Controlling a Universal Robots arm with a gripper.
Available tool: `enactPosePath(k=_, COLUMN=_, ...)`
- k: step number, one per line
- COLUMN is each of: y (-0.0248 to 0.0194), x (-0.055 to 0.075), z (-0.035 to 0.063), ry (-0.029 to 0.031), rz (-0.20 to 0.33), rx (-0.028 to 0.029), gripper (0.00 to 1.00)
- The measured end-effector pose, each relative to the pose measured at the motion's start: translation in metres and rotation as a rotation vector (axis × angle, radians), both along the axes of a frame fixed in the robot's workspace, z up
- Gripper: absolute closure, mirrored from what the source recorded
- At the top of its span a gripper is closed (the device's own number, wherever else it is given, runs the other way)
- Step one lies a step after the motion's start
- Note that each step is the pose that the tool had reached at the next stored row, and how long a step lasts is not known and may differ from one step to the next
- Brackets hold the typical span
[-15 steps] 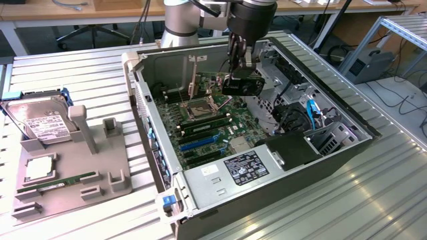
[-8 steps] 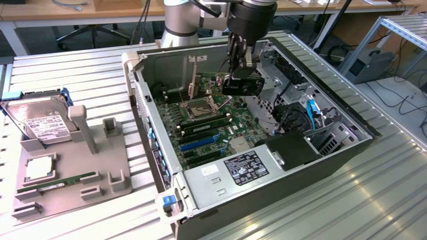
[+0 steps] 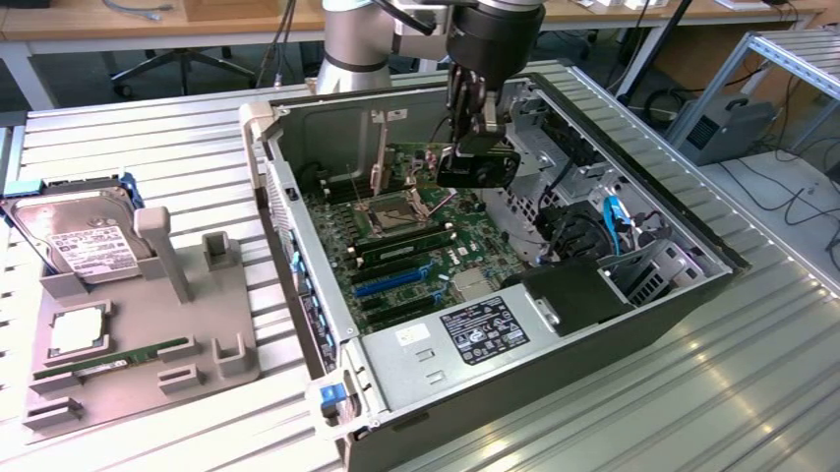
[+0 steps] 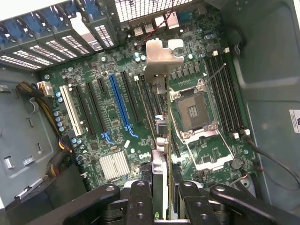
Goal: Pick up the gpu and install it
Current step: 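Insert the gpu into the slot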
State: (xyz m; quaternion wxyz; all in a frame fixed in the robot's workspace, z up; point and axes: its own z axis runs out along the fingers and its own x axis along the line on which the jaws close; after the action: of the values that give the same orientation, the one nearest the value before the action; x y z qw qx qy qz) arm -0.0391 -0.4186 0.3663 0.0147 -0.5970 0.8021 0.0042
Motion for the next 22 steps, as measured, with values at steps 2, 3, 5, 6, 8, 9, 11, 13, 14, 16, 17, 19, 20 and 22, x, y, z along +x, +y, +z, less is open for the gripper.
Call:
enactPosePath(k=2, y=0.0000, x=0.0000, z=0.0000, ry=0.0000, rz=0.004, rx=0.0000, gripper=0.73)
enactPosePath(k=3, y=0.0000, x=0.0000, z=0.0000, ry=0.0000, rz=0.005, rx=0.0000, gripper=0.73)
enactPosePath(k=5, y=0.0000, x=0.0000, z=-0.0001, ry=0.0000, rz=0.009, rx=0.0000, gripper=0.73)
enactPosePath(k=6, y=0.0000, x=0.0000, z=-0.0001, ry=0.0001, rz=0.011, rx=-0.0001, gripper=0.73)
enactPosePath(k=8, y=0.0000, x=0.0000, z=-0.0001, ry=0.0000, rz=0.015, rx=0.0000, gripper=0.73)
enactPosePath(k=9, y=0.0000, x=0.0000, z=-0.0001, ry=0.0001, rz=0.017, rx=-0.0001, gripper=0.73)
enactPosePath(k=11, y=0.0000, x=0.0000, z=-0.0001, ry=0.0000, rz=0.021, rx=-0.0001, gripper=0.73)
enactPosePath(k=13, y=0.0000, x=0.0000, z=-0.0002, ry=0.0000, rz=0.024, rx=0.0000, gripper=0.73)
enactPosePath(k=14, y=0.0000, x=0.0000, z=-0.0002, ry=0.0000, rz=0.026, rx=-0.0001, gripper=0.73)
enactPosePath(k=16, y=0.0000, x=0.0000, z=-0.0002, ry=0.0000, rz=0.030, rx=0.0000, gripper=0.73)
enactPosePath(k=17, y=0.0000, x=0.0000, z=-0.0002, ry=0.0000, rz=0.032, rx=0.0000, gripper=0.73)
enactPosePath(k=19, y=0.0000, x=0.0000, z=-0.0003, ry=0.0000, rz=0.036, rx=0.0000, gripper=0.73)
enactPosePath(k=20, y=0.0000, x=0.0000, z=-0.0003, ry=0.0000, rz=0.038, rx=0.0000, gripper=0.73)
enactPosePath(k=22, y=0.0000, x=0.0000, z=-0.0003, ry=0.0000, rz=0.042, rx=-0.0001, gripper=0.73)
